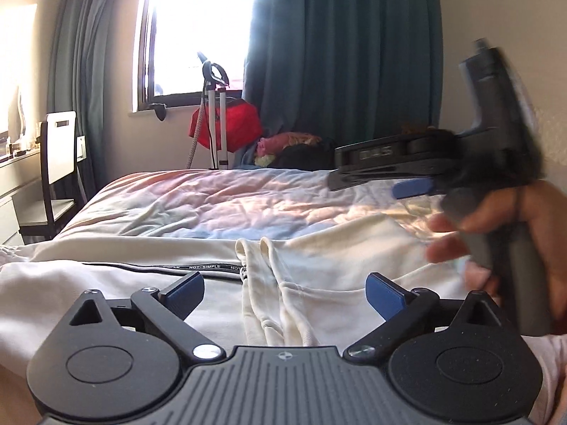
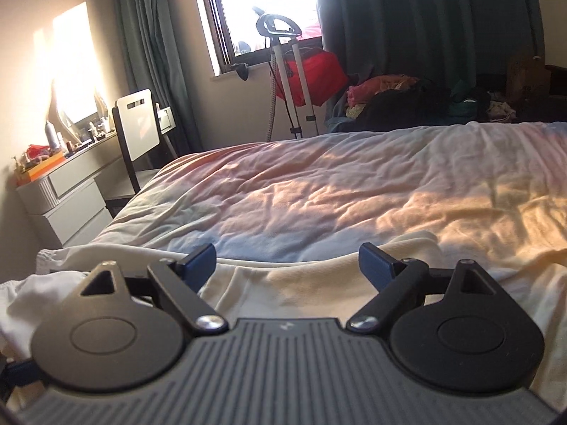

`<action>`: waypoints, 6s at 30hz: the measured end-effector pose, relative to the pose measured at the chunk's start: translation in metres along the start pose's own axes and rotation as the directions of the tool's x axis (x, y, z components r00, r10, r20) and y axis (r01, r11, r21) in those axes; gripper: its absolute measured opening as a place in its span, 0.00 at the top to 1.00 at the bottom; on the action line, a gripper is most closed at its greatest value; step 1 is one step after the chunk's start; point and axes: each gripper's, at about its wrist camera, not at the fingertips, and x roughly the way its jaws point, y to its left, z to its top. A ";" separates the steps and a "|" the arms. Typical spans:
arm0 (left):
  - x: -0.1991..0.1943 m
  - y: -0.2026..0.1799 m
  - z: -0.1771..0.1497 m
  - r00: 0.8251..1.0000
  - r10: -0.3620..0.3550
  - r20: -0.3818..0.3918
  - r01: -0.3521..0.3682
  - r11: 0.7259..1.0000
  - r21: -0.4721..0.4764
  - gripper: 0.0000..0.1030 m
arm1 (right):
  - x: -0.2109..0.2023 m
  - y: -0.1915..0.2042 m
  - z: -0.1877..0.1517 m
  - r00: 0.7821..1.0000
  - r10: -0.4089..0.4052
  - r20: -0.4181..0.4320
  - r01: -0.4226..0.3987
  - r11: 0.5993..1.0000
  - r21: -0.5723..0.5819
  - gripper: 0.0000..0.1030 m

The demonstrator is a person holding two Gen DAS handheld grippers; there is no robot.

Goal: Fold clothes

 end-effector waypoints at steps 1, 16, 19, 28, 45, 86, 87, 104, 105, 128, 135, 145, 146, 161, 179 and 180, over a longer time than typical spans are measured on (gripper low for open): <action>-0.003 0.001 0.001 1.000 -0.002 0.005 0.002 1.000 -0.004 0.03 | -0.012 0.001 -0.001 1.000 -0.008 0.009 0.008 1.000 -0.006 0.14; -0.058 0.066 -0.001 0.988 0.135 -0.076 -0.148 0.966 -0.212 0.00 | -0.109 0.006 -0.032 0.998 -0.027 0.055 0.026 0.999 0.023 0.14; -0.067 0.111 -0.002 0.984 0.139 -0.114 -0.172 0.914 -0.368 0.00 | -0.106 0.006 -0.032 0.998 -0.024 0.050 0.023 1.000 0.018 0.14; -0.079 0.237 -0.015 0.973 0.050 -0.225 -0.210 0.599 -0.773 0.02 | -0.102 0.004 -0.037 1.000 -0.006 0.022 0.005 0.999 0.035 0.14; -0.041 0.361 -0.075 0.968 0.168 -0.189 -0.222 0.204 -0.954 0.32 | -0.054 0.004 -0.055 0.992 -0.038 -0.123 0.043 0.998 0.041 0.14; 0.044 -0.118 0.096 0.888 0.340 0.310 -0.342 0.938 -0.052 0.88 | -0.084 -0.146 -0.027 0.974 -0.222 -0.042 0.212 0.835 0.508 0.14; 0.056 -0.134 0.086 0.895 0.323 0.307 -0.337 0.942 -0.009 0.88 | -0.086 -0.151 -0.027 0.971 -0.238 -0.036 0.222 0.828 0.515 0.14; 0.157 -0.241 -0.003 0.990 0.142 0.020 -0.140 0.926 0.351 0.41 | -0.079 -0.189 -0.040 0.996 -0.089 -0.012 0.075 0.745 0.663 0.14; 0.145 -0.227 -0.005 0.994 0.109 -0.001 -0.102 0.928 0.358 0.38 | -0.076 -0.189 -0.041 0.998 -0.064 -0.019 0.061 0.741 0.669 0.14; 0.038 0.003 0.027 0.988 0.127 -0.084 -0.134 0.988 -0.079 0.21 | -0.052 -0.146 -0.073 0.979 0.031 -0.201 0.118 0.719 0.685 0.13; 0.046 0.026 0.008 0.967 0.128 -0.219 -0.176 0.960 -0.218 0.18 | -0.044 -0.128 -0.069 0.987 0.003 -0.158 0.100 0.762 0.640 0.25; 0.039 0.051 0.008 0.977 0.059 -0.206 -0.132 0.924 -0.360 0.17 | -0.058 -0.110 -0.049 0.997 -0.063 -0.055 0.082 0.853 0.515 0.61; 0.038 0.054 0.007 0.978 0.049 -0.205 -0.125 0.919 -0.375 0.16 | -0.067 -0.112 -0.046 0.998 -0.053 -0.019 0.055 0.847 0.528 0.61; 0.038 0.060 -0.005 0.965 -0.026 -0.261 -0.101 0.882 -0.460 0.14 | -0.041 -0.145 -0.089 0.960 -0.052 -0.276 0.223 0.740 0.635 0.22; 0.053 0.090 -0.024 0.925 -0.258 -0.278 0.001 0.735 -0.678 0.13 | -0.045 -0.129 -0.070 0.978 0.092 -0.189 0.041 0.798 0.601 0.18; 0.054 0.089 -0.024 0.925 -0.257 -0.280 0.001 0.738 -0.675 0.13 | -0.040 -0.130 -0.075 0.970 0.046 -0.239 0.104 0.809 0.579 0.19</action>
